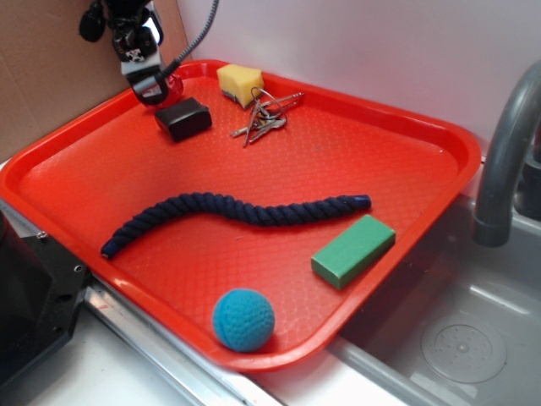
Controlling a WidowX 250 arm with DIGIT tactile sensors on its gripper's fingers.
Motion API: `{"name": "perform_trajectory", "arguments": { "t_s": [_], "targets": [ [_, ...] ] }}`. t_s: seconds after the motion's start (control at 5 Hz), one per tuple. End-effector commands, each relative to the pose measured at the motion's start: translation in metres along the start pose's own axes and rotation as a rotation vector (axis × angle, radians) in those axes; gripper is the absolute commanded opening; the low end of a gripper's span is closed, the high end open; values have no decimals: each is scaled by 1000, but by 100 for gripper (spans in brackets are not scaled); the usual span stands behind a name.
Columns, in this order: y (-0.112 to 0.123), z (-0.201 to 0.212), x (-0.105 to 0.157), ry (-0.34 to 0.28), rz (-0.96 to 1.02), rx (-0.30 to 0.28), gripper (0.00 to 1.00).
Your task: Grab the silver keys.
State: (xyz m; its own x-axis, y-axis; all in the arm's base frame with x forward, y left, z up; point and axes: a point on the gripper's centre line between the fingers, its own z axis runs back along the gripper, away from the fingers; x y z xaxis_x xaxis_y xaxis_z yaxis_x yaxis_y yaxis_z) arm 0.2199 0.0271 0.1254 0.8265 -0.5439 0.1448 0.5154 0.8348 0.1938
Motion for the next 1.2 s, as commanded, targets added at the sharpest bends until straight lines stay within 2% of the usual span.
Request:
{"name": "perform_trajectory", "arguments": {
  "t_s": [0.0, 0.2, 0.6, 0.8, 1.0],
  "targets": [
    [11, -21, 35, -10, -125, 45, 100],
    [14, -38, 53, -23, -200, 87, 100],
    [25, -63, 72, -67, -281, 121, 100],
    [33, -78, 80, -84, -302, 88, 100],
    [36, -86, 86, -106, -308, 79, 100]
  ]
}}
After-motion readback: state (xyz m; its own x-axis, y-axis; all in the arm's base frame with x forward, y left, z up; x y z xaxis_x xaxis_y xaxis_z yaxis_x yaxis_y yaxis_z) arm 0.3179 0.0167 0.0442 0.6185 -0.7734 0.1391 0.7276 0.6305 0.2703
